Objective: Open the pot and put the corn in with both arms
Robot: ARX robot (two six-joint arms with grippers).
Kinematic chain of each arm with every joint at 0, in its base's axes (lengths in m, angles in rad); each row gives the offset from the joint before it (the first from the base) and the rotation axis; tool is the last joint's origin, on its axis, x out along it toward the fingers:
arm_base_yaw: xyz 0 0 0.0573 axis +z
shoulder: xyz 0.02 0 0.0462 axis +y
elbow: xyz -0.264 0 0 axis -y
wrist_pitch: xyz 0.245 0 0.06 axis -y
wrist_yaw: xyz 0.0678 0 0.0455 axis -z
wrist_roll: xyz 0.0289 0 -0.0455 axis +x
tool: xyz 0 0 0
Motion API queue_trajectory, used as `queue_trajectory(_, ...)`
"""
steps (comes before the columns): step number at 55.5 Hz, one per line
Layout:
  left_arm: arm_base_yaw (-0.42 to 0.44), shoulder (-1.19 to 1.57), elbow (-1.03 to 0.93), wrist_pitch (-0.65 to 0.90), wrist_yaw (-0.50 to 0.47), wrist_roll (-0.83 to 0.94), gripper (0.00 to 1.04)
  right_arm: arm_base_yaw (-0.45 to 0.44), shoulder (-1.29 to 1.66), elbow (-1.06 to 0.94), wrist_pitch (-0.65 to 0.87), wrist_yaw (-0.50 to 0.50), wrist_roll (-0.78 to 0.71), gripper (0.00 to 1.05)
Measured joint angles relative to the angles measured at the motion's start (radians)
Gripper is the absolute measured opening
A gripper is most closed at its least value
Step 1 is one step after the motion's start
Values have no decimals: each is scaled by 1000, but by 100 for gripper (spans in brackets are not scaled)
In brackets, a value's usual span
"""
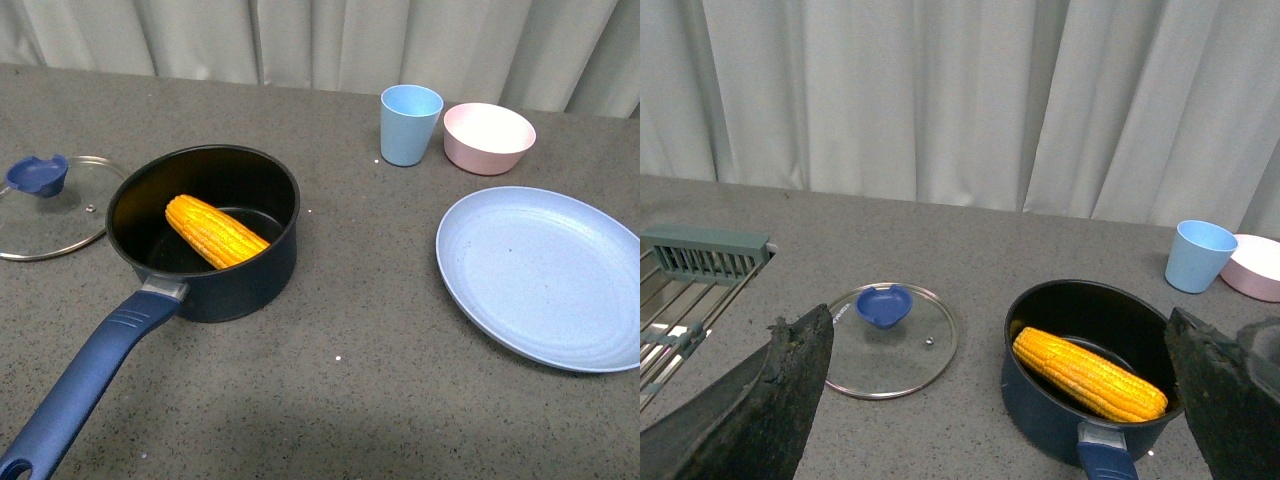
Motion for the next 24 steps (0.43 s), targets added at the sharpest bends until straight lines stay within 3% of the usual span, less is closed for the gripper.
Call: queue_trajectory(24,0,0,0,0,0,0,98,0,0,0,0,0,0,96)
